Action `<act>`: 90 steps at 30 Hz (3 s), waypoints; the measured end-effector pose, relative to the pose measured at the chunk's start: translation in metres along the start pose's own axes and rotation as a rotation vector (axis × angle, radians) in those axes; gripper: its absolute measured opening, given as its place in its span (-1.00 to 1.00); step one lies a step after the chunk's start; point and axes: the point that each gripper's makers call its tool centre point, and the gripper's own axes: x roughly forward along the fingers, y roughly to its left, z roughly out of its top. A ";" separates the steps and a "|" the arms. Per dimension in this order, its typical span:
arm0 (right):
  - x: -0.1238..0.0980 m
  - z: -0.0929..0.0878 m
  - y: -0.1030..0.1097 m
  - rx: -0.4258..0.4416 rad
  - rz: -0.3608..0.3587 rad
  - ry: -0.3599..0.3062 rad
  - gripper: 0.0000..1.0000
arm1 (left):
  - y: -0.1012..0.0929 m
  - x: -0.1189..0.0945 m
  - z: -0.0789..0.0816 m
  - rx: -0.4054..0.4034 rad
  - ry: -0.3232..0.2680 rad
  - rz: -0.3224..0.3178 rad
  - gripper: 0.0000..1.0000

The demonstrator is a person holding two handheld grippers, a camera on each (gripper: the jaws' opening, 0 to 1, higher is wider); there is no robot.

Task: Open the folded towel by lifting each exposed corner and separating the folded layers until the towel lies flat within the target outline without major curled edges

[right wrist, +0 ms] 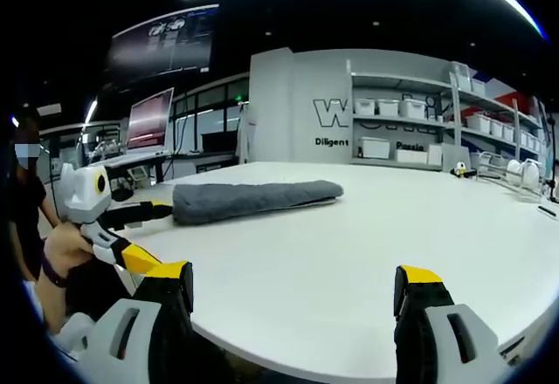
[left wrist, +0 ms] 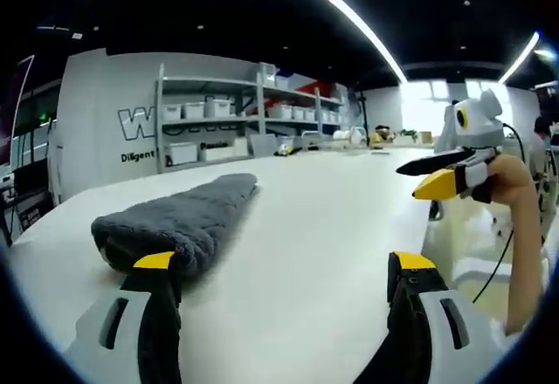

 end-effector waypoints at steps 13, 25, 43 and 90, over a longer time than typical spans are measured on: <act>-0.002 -0.002 -0.003 0.010 -0.006 -0.004 0.95 | -0.026 0.027 0.005 0.038 0.027 -0.078 0.93; -0.005 -0.003 -0.010 0.026 -0.015 -0.010 0.95 | -0.060 0.053 0.007 0.083 0.063 -0.172 0.92; -0.014 -0.004 -0.025 0.061 -0.040 -0.028 0.94 | -0.099 0.075 0.011 0.120 0.094 -0.269 0.93; -0.026 -0.005 -0.045 0.094 -0.072 -0.052 0.94 | -0.146 0.099 0.010 0.173 0.147 -0.395 0.96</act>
